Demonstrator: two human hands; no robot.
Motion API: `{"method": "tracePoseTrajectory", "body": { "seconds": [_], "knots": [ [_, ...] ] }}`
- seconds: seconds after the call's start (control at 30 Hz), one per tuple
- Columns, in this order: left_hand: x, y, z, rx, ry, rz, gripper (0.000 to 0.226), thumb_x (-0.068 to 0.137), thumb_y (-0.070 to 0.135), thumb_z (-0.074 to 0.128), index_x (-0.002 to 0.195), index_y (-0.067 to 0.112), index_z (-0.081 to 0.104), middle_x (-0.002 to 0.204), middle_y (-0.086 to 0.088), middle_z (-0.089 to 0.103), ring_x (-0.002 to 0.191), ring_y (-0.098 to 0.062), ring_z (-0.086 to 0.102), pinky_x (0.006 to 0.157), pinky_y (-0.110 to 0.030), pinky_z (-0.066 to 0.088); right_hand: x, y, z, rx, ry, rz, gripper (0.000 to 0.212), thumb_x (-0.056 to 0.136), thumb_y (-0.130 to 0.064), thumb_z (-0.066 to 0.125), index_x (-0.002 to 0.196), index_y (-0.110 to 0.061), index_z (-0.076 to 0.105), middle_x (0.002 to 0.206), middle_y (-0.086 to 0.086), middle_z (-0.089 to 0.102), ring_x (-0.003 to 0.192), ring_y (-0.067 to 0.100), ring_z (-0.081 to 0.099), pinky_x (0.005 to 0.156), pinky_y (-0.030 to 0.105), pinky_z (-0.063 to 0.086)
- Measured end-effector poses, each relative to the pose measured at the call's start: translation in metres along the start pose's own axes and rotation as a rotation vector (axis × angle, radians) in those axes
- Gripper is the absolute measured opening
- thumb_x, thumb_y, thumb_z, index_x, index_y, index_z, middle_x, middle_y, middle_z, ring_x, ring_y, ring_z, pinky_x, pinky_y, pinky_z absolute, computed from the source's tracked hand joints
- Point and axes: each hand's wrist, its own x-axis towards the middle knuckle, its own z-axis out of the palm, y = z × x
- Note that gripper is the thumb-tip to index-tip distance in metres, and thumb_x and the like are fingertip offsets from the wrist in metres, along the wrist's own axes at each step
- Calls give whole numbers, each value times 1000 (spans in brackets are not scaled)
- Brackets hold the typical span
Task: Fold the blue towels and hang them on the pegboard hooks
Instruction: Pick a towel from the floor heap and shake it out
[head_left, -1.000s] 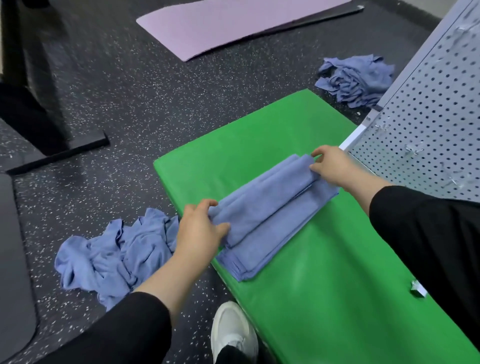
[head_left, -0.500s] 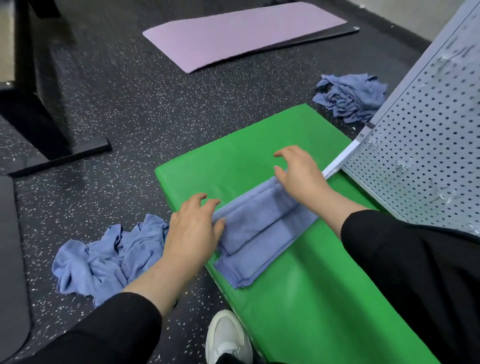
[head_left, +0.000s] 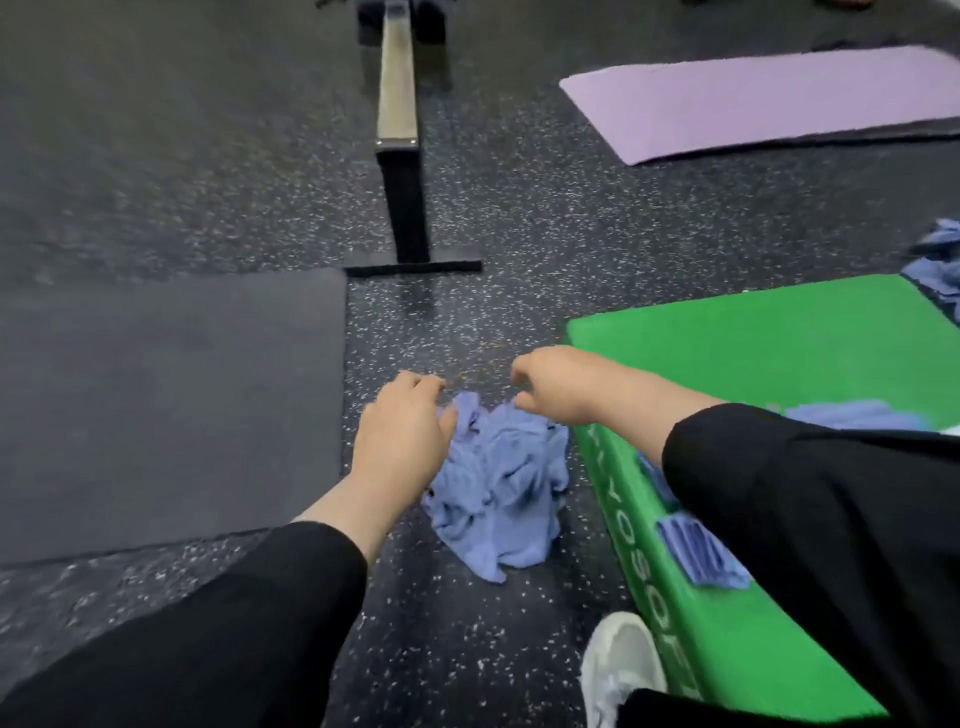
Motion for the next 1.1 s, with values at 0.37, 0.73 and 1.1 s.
{"method": "tracePoseTrajectory", "body": {
  "seconds": [0.37,0.73,1.1],
  "knots": [
    [-29,-122,50,11,-126,-119,30,99,34,51,120,14,60,116,-7,60,103,-31,58,82,-42,49,82,-49,179,121,-79,103,27,97,-27,61,112,-5,58,110,17,67,105,34,63,72,37,41],
    [-17,-120,79,-89,-183,-143,32,99,30,48,123,14,60,113,-5,59,103,-30,57,86,-44,48,110,-58,236,-10,52,280,12,91,-21,59,102,-16,63,112,7,59,111,32,57,83,41,46],
    [-27,-82,-21,-372,-3,-251,41,101,34,52,140,21,50,125,-4,56,107,-26,57,92,-42,48,50,-96,43,930,384,202,25,92,-12,56,69,-14,45,65,-1,43,59,15,35,47,22,28]
  ]
}}
